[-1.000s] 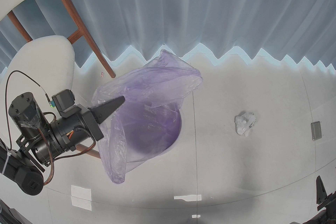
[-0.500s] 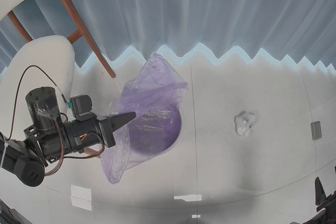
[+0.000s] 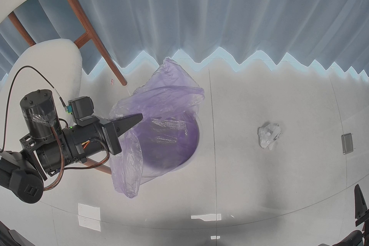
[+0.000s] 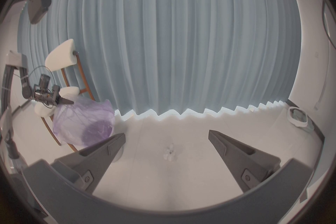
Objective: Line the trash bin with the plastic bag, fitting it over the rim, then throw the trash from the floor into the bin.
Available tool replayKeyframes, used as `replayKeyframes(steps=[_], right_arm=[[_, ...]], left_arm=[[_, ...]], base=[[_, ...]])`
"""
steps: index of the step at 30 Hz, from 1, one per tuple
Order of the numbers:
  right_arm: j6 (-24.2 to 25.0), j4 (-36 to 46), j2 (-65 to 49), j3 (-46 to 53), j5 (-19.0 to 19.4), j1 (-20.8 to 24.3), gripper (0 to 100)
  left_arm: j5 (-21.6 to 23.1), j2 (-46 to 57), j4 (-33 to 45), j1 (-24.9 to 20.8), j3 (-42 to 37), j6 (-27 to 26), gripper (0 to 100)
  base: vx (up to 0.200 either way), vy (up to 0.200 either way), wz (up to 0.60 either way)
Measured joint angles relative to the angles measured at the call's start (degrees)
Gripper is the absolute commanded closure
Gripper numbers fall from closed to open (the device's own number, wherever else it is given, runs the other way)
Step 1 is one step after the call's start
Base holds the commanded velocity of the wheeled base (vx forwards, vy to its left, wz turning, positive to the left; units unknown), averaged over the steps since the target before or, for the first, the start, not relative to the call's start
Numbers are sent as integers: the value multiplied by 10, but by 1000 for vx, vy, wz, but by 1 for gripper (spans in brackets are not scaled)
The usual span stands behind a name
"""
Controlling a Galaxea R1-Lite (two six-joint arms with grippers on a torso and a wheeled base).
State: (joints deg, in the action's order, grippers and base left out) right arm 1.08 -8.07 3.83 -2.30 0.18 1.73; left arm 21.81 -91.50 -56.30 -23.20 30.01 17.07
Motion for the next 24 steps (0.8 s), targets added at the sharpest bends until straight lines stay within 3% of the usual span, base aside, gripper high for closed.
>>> replayKeyframes(steps=[6,10,18,24], right_arm=[[91,-21,114,-20,9,36,0],[130,-31,216,-54,35,54,0],[157,-50,416,-132,88,74,0],[155,-134,549,-161,101,81,0]], left_arm=[[0,3,-2,0,-5,-6,100],[0,7,-3,0,-7,-8,100],[1,14,-4,1,-6,-11,100],[2,18,-6,1,-4,-12,100]], base=[[0,0,0],[0,0,0],[0,0,0],[0,0,0]])
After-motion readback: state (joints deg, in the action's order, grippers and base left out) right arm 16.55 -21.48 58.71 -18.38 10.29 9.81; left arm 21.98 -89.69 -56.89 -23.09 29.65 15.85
